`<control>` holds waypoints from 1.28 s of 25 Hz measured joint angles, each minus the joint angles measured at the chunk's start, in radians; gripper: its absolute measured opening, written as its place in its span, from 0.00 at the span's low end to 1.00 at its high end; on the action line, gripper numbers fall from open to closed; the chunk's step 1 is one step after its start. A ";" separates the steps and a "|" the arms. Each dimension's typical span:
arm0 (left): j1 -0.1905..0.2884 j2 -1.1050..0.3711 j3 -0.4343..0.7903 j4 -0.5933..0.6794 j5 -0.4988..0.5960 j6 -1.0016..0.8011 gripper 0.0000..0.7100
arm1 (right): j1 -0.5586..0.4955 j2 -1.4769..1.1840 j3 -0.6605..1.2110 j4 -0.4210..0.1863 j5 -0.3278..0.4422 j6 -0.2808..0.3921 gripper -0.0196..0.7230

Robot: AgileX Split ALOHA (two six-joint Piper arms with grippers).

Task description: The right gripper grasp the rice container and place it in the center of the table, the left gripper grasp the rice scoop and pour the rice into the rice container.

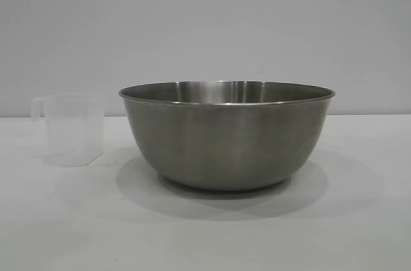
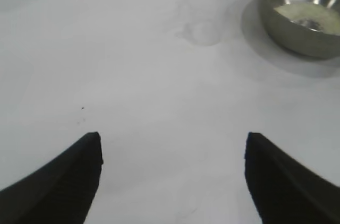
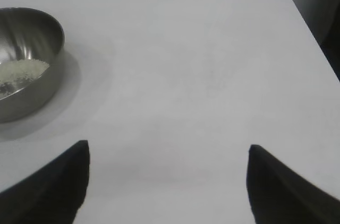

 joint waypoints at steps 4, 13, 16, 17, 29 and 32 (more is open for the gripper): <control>0.086 0.000 0.000 0.000 -0.001 0.000 0.70 | 0.000 0.000 0.000 0.000 0.000 0.000 0.76; 0.094 -0.002 0.000 0.000 -0.001 0.000 0.70 | 0.000 0.000 0.000 0.000 0.000 0.000 0.76; 0.094 -0.002 0.000 0.000 -0.001 0.000 0.70 | 0.000 0.000 0.000 0.000 0.000 0.000 0.76; 0.094 -0.002 0.000 0.000 -0.001 0.000 0.70 | 0.002 0.000 0.000 0.000 0.000 0.000 0.76; 0.094 -0.002 0.000 0.000 -0.001 0.000 0.70 | 0.030 0.000 0.000 0.000 0.000 0.000 0.76; 0.094 -0.002 0.000 0.000 -0.001 0.000 0.70 | 0.030 0.000 0.000 0.000 0.000 0.000 0.76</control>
